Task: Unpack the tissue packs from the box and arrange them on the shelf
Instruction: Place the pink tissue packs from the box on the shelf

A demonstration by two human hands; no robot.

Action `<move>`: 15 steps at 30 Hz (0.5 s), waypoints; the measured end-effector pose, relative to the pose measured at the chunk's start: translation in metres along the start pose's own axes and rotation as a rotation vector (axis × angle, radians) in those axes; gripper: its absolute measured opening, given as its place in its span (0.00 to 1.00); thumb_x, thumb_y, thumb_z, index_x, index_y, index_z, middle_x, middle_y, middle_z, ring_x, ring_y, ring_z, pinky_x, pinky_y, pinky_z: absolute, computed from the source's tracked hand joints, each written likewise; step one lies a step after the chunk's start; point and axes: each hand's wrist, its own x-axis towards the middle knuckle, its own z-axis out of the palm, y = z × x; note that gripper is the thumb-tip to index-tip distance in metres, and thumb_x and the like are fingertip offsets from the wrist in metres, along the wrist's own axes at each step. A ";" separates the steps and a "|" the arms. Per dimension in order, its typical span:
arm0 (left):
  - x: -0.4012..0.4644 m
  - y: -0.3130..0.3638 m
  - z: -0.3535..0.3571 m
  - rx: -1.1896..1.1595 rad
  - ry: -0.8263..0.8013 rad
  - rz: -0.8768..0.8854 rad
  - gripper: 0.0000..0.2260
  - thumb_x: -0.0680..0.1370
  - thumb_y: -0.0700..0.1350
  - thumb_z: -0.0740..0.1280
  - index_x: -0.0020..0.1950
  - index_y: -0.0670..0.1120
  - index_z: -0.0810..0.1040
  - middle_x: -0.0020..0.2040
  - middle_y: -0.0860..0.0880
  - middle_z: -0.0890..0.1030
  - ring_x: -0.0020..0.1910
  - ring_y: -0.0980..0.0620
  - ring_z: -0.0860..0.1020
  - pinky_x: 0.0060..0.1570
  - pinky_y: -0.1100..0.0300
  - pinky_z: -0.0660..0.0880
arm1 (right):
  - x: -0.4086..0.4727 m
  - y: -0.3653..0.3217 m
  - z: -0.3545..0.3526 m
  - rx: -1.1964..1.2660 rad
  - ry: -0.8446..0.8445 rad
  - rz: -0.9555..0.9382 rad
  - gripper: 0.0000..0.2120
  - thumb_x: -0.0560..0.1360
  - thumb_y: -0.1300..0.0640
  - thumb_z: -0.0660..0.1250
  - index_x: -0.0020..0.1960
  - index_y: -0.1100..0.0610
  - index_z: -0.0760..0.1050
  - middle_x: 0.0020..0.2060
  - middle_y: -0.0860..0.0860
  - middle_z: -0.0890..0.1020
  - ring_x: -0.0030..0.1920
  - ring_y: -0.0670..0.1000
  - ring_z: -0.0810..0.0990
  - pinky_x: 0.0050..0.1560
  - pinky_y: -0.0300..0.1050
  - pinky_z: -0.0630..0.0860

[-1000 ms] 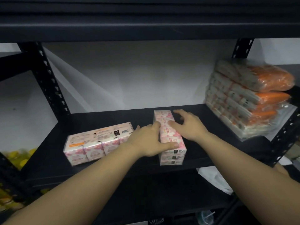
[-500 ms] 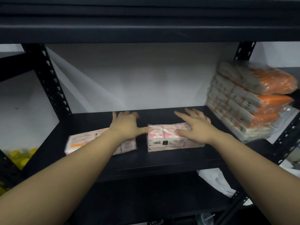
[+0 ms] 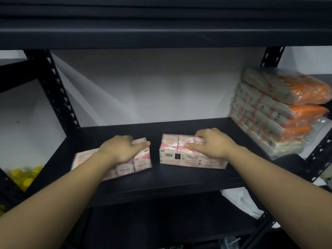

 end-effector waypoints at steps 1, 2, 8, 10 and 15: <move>-0.001 -0.002 0.001 0.001 0.020 0.004 0.39 0.71 0.82 0.48 0.54 0.50 0.78 0.48 0.50 0.81 0.47 0.49 0.79 0.51 0.51 0.78 | 0.003 -0.002 0.002 -0.023 0.035 -0.022 0.27 0.70 0.23 0.65 0.47 0.47 0.77 0.40 0.44 0.81 0.41 0.49 0.81 0.43 0.51 0.80; -0.002 -0.002 0.002 -0.001 0.036 0.006 0.38 0.71 0.81 0.49 0.51 0.50 0.77 0.47 0.50 0.81 0.46 0.49 0.79 0.50 0.51 0.78 | 0.007 -0.005 0.004 -0.066 0.084 -0.053 0.27 0.71 0.24 0.65 0.50 0.47 0.78 0.42 0.44 0.82 0.43 0.50 0.81 0.45 0.51 0.79; -0.010 -0.002 0.006 -0.028 0.124 0.001 0.33 0.73 0.79 0.52 0.47 0.51 0.77 0.42 0.52 0.80 0.42 0.50 0.79 0.44 0.53 0.77 | 0.017 -0.008 0.046 -0.226 0.340 -0.173 0.32 0.68 0.27 0.69 0.60 0.50 0.77 0.56 0.47 0.79 0.57 0.52 0.76 0.61 0.53 0.71; -0.014 -0.002 0.008 -0.021 0.147 0.002 0.33 0.73 0.79 0.52 0.48 0.52 0.78 0.42 0.52 0.79 0.43 0.48 0.79 0.44 0.53 0.77 | 0.006 -0.002 0.072 -0.220 0.436 -0.221 0.33 0.68 0.27 0.71 0.61 0.51 0.77 0.58 0.48 0.78 0.59 0.53 0.75 0.63 0.53 0.69; -0.014 -0.002 0.010 -0.010 0.176 0.011 0.33 0.73 0.79 0.52 0.48 0.52 0.78 0.43 0.52 0.81 0.43 0.47 0.79 0.42 0.53 0.76 | 0.000 0.002 0.085 -0.139 0.498 -0.222 0.37 0.70 0.27 0.69 0.66 0.53 0.75 0.62 0.49 0.78 0.64 0.53 0.73 0.68 0.53 0.65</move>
